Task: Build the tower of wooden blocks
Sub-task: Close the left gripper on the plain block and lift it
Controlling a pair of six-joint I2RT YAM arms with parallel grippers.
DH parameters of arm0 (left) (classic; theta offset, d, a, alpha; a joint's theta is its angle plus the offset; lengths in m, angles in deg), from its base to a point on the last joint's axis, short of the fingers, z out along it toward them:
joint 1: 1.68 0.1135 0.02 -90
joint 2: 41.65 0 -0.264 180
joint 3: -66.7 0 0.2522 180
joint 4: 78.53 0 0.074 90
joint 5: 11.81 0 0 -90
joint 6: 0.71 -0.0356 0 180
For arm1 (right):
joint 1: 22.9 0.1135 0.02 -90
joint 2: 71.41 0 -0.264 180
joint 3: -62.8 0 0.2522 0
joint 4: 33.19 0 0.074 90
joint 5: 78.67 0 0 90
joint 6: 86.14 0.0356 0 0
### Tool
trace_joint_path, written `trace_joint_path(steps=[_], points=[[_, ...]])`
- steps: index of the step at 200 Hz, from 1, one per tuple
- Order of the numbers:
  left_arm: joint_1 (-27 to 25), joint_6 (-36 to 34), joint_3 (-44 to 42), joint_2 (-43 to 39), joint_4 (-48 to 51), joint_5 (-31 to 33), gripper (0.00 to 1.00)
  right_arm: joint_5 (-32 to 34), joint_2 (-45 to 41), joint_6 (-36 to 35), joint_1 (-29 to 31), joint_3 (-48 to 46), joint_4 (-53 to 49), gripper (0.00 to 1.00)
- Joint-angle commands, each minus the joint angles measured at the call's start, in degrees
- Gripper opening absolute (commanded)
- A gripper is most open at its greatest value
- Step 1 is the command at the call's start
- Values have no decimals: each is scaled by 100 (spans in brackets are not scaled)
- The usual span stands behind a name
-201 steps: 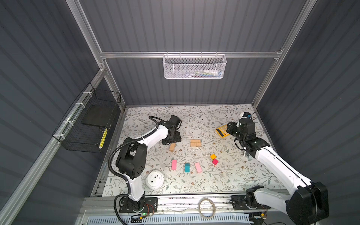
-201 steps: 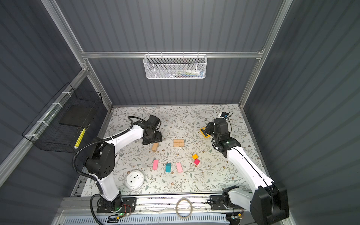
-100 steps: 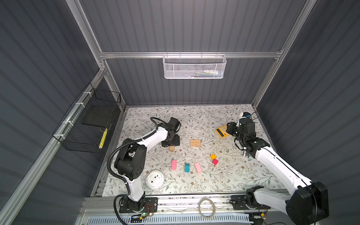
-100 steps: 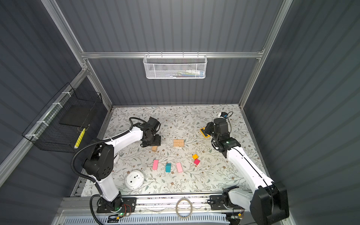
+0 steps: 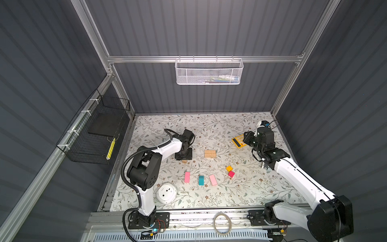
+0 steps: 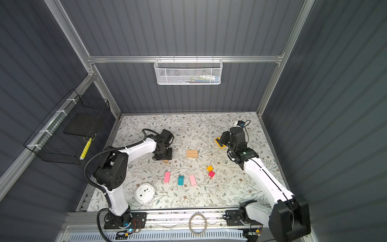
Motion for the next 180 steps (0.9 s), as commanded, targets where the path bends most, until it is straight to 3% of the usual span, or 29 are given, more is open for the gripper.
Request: trace_joint_path(steps=[1,32,64,114,180], points=[[-49,-191,22,153,-5,-123,46,-35,48,36,-24,27,49,24],[-72,-415,112,217,35,-179,36,-41,43,37,-24,27,41,23],[-97,-619,140,193,87,-109,17,-59,58,59,-23,36,50,23],[-325,-1254,187,81,165,-101,6,-140,92,68,-21,62,50,23],[-678,-2294,316,126,391,-429,1,-167,56,98,-25,54,41,22]])
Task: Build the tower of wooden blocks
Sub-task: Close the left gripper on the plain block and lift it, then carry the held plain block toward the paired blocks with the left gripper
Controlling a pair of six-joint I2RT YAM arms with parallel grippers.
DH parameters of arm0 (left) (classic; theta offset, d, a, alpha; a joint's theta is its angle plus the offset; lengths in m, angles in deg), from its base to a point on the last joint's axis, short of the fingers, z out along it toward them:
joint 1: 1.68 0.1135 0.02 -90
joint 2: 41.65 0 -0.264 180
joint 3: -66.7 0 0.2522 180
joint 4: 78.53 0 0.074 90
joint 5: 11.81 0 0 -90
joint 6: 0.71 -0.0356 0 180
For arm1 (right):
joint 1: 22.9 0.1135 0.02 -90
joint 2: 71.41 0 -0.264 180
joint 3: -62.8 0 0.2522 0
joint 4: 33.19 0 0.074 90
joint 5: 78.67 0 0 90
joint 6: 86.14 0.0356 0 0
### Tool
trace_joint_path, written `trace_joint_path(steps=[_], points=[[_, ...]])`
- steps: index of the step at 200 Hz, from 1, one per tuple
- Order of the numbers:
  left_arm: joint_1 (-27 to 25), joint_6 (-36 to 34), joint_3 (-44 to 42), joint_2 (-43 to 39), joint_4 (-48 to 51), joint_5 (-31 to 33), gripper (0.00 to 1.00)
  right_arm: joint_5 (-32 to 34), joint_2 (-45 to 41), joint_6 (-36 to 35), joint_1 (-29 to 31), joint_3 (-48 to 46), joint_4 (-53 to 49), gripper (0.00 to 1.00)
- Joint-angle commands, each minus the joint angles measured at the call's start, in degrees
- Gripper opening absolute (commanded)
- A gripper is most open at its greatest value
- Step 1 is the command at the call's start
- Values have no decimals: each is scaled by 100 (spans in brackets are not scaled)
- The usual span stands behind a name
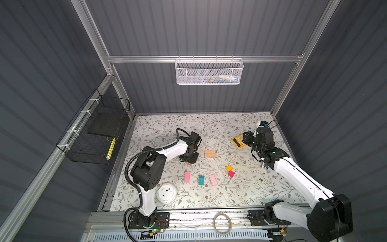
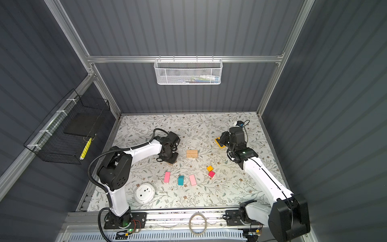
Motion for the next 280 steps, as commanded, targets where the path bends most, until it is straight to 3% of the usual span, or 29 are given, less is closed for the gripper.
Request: trace_joint_path(steps=[1,40,136,205,235,257,280], points=[[-130,-633,177,-14,264,-274,1,-40,-14,46,-24,53,43,22],[-456,-995,233,-25,333,-348,11,-41,-28,37,-17,62,26,22],[-910,-1432,337,52,324,-69,12,-21,-59,35,-25,62,8,22],[-1150,-1517,565,448,493,227,19,-5,-106,19,-17,53,-26,22],[-1204,-1510,557,465,457,258,31,-4,-110,19,-22,53,-27,22],[-1228,-1480,580,488,478,312,55,-5,-117,28,-18,53,-27,22],[-1236,-1469,583,514,510,376,69,9,-116,30,-23,45,-28,22]])
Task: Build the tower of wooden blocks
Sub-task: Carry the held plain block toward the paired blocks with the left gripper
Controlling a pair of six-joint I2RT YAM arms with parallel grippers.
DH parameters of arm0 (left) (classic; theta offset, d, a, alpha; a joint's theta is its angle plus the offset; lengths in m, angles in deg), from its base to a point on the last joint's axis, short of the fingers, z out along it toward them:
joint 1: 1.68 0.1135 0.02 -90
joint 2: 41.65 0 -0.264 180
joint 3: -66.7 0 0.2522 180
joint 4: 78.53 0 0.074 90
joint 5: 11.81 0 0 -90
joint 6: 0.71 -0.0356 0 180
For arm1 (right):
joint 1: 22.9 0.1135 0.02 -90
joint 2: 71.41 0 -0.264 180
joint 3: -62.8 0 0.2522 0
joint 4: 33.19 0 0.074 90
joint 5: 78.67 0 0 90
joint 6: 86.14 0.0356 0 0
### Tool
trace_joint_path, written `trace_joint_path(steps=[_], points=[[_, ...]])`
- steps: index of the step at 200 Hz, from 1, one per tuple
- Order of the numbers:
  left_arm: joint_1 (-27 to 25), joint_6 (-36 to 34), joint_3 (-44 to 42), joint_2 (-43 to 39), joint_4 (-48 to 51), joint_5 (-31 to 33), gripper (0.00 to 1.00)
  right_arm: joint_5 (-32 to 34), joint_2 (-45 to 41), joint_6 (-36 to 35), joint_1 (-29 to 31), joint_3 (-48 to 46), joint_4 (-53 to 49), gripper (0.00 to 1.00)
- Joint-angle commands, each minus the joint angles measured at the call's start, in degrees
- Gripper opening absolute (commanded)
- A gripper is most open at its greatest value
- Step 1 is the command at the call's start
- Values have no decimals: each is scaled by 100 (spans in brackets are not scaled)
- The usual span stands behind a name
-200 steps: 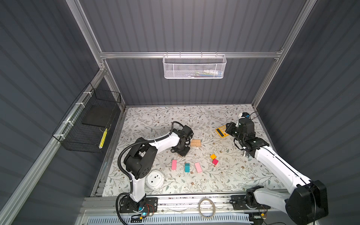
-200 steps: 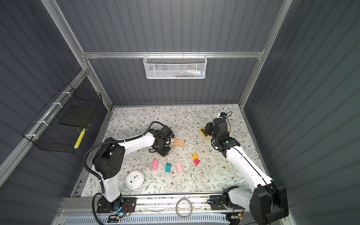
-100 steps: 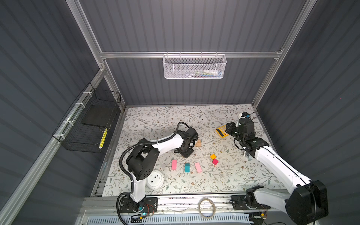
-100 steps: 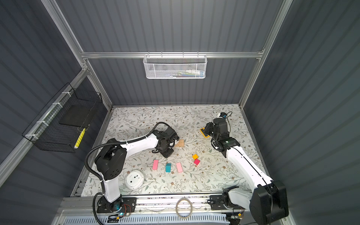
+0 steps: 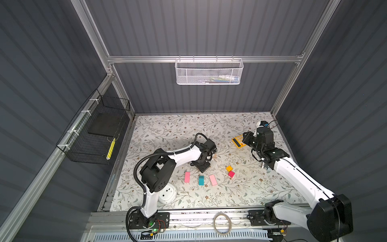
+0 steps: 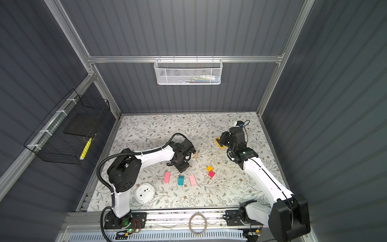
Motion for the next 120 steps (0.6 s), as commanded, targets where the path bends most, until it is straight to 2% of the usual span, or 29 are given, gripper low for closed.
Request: trace_joint_path(steps=[1,24,48,60,93,120], points=[[-53,-49,146,131,228,113,70,9,-98,27,-23,45,-23,22],[-61,-23,150,68,219,178,78,11,-96,26,-19,45,-20,22],[-73,6,150,-79,264,189,81,11,-112,30,-16,45,-21,22],[-92,39,432,-170,363,200,84,6,-137,26,-18,38,-22,22],[-145,76,537,-541,504,258,86,46,-183,26,-17,18,-23,23],[-168,101,697,-882,686,201,86,55,-160,26,-15,25,-25,31]])
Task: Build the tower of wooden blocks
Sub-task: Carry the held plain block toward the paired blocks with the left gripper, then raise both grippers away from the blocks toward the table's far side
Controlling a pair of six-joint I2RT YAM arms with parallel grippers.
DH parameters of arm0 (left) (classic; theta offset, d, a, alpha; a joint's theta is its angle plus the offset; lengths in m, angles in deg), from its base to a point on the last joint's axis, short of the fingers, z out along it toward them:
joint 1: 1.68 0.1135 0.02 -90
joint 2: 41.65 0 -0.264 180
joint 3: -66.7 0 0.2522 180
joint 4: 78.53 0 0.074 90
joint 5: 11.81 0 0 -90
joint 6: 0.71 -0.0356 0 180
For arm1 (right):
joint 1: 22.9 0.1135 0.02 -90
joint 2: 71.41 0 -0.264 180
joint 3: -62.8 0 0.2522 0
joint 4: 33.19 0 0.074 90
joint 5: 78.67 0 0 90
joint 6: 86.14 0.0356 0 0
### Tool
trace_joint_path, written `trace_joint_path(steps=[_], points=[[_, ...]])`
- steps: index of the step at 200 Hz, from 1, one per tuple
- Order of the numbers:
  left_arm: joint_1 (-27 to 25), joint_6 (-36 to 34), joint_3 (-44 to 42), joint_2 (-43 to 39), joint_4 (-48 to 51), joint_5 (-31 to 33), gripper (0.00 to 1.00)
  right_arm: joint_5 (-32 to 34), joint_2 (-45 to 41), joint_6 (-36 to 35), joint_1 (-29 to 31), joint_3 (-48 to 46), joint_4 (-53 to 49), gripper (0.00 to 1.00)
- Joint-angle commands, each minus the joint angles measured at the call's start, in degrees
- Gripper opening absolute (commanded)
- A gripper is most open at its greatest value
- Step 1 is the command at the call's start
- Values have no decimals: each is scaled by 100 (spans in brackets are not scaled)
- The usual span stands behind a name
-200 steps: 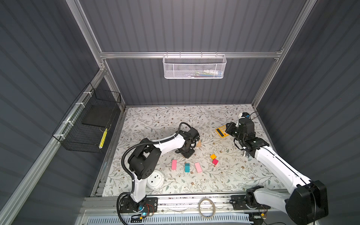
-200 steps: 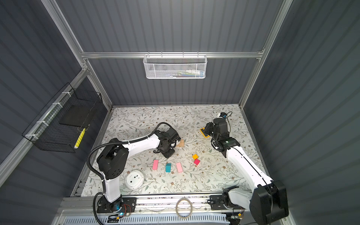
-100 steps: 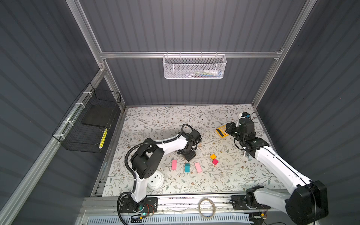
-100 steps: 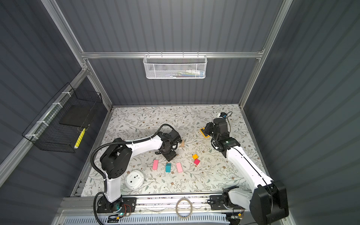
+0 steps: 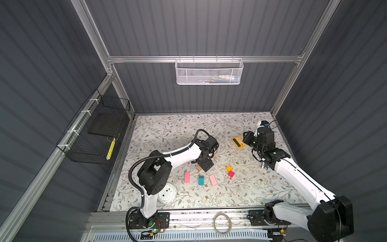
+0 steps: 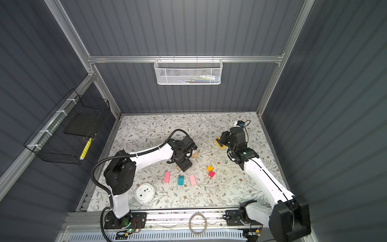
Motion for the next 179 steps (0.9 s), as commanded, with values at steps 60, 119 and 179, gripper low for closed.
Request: trace_joint_path(steps=[60,119,179], points=[[-39,248,181,-1772,220,180,87,-251,-21,-184,-15,268,-194,50],[-25,1252,-824,-3718,-1665,1373,94,-857,567,-934,665,1045,-1127,71],[797,2625,-1287,-4241,-1756,1752,100,-416,1542,-2113,2032,2539,-2788,82]])
